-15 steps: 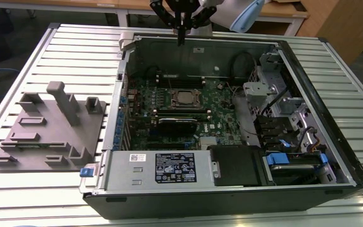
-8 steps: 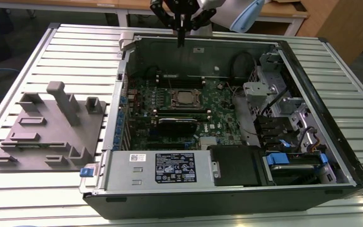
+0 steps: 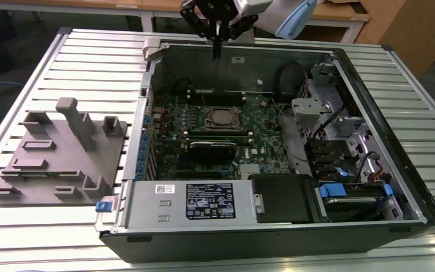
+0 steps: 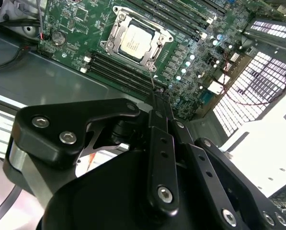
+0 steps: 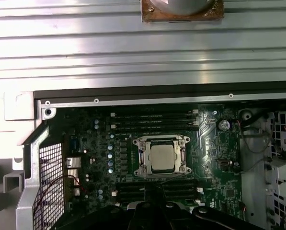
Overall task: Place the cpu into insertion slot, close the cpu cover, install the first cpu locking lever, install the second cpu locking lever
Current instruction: 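Close the cpu cover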
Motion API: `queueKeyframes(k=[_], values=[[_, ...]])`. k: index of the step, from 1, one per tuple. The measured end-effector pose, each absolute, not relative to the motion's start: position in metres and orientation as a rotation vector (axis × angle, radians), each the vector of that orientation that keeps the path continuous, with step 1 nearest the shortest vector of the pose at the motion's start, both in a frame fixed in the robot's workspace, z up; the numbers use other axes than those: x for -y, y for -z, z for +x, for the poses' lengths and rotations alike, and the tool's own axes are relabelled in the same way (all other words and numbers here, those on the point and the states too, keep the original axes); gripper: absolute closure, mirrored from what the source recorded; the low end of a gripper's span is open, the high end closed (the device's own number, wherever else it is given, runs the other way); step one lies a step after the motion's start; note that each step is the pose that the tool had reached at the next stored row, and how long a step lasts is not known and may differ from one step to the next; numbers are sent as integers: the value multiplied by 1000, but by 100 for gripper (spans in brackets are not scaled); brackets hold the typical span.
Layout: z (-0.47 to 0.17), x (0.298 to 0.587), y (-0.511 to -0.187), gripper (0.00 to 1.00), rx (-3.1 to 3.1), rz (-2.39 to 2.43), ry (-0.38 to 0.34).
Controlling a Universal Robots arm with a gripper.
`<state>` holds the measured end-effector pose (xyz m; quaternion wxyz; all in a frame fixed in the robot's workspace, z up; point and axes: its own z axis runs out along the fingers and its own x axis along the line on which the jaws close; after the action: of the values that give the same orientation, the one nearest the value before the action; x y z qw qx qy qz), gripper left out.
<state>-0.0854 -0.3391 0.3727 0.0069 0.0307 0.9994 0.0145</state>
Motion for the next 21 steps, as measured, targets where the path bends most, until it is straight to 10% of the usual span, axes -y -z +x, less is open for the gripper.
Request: queueKeyframes(k=[21], values=[[-85, 339, -355, 90, -3126, 96, -45]])
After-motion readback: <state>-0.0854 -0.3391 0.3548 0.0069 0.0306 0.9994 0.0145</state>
